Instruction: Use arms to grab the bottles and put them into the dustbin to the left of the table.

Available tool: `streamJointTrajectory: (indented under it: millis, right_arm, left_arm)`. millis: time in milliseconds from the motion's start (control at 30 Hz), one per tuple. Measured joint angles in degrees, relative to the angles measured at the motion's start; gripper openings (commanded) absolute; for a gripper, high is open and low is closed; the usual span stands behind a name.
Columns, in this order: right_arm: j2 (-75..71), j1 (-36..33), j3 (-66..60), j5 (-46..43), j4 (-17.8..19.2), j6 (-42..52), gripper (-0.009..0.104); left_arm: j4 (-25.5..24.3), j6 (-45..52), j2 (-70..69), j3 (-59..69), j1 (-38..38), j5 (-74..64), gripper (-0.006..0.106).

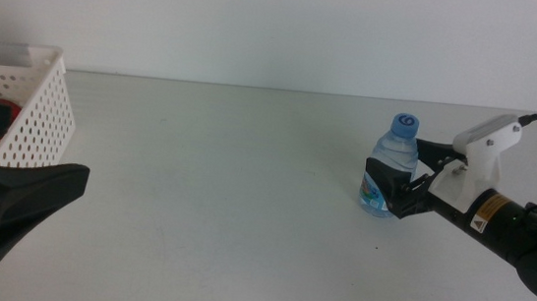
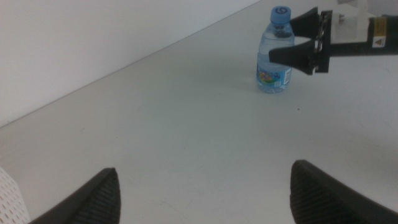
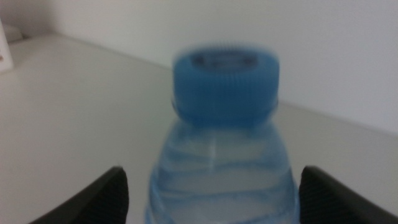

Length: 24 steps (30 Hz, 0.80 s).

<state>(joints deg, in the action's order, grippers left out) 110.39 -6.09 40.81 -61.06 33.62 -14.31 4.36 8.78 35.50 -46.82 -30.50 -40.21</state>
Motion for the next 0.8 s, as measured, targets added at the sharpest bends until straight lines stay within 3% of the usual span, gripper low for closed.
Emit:
streamJointTrajectory:
  millis: [33,133,500,800]
  right_arm:
    - [0.63,-0.02,0.21,0.56,0.00,0.00,0.052]
    - [1.40,-0.02,0.44,0.99,-0.04,0.04,-0.001]
    - [1.86,-2.34,5.24,5.27,2.28,-4.59,-0.001]
    - [3.57,-10.84,19.99,11.95,6.10,-13.05,-0.001]
  left_arm:
    - [0.00,0.00,0.00,0.00,0.00,0.00,0.093]
    - [0.00,0.00,0.00,0.00,0.00,0.00,0.093]
    - [-0.05,0.00,0.00,0.00,0.00,0.00,0.093]
    - [-0.05,0.00,0.00,0.00,0.00,0.00,0.093]
